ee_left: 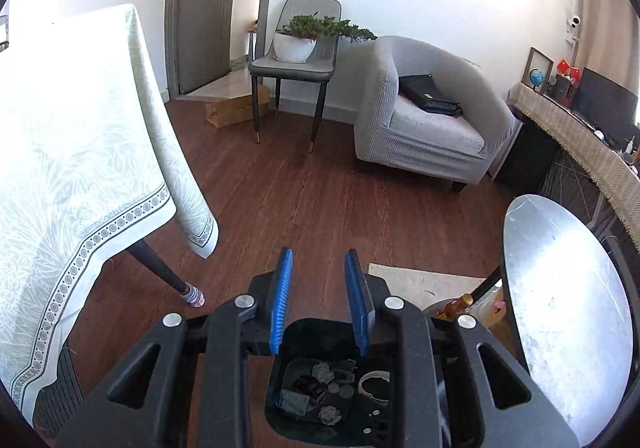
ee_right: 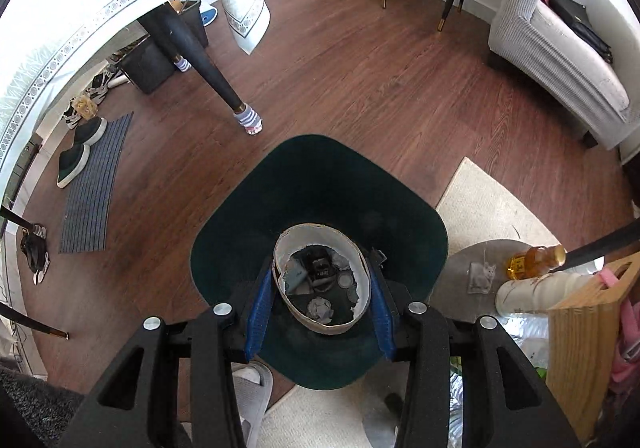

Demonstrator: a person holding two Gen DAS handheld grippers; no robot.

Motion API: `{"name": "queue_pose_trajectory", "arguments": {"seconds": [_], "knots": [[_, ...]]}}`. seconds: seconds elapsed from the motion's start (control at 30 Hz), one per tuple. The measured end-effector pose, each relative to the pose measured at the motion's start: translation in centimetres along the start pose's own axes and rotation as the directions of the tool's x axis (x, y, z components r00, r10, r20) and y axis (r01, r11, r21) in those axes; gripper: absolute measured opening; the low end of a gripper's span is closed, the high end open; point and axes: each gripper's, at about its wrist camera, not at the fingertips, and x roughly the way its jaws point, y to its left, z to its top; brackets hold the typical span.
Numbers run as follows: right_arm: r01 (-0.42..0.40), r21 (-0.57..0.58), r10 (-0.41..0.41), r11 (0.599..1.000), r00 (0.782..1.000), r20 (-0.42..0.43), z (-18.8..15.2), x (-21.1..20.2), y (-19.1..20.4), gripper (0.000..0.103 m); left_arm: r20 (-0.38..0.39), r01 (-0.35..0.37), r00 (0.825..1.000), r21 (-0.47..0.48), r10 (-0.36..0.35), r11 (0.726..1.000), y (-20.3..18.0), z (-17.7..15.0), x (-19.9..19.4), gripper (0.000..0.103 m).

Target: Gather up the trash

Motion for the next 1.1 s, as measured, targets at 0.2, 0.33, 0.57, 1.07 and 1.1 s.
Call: {"name": "queue_pose_trajectory", "arguments": {"seconds": [0.2, 0.33, 0.57, 1.07, 1.1], "knots": [[0.032, -0.002, -0.033, 0.999, 0.998, -0.05, -0.4, 2.6, -0.1, 0.052, 0.038, 0.019, 0.999, 0.022, -0.02, 1.0, -0.9, 0.1, -1.0, 0.029], [0.04, -0.004, -0.04, 0.999, 0.997, -0.073, -0.9, 3.6, -0.4, 0.056, 0.056, 0.029, 0.998, 0.026, -0.03, 0.999, -0.9, 0.1, -1.7, 0.029], [0.023, -0.007, -0.024, 1.0, 0.998, -0.05, -0.9, 2.8, -0.3, 0.057, 0.087, 0.054, 0.995, 0.047, -0.058, 0.997, -1.8, 0.3, -2.5, 0.029], [-0.018, -0.087, 0.032, 0.996, 0.986, 0.162, 0.3, -7.8, 3.0, 0.051, 0.152, 0.066, 0.986, 0.047, -0.072, 0.997, -2.8, 1.2, -6.0, 0.041], [-0.018, -0.084, 0.033, 0.996, 0.983, 0.183, 0.3, -8.9, 2.9, 0.051, 0.162, 0.063, 0.984, 0.046, -0.07, 0.997, -2.8, 1.3, -6.4, 0.042]]}}
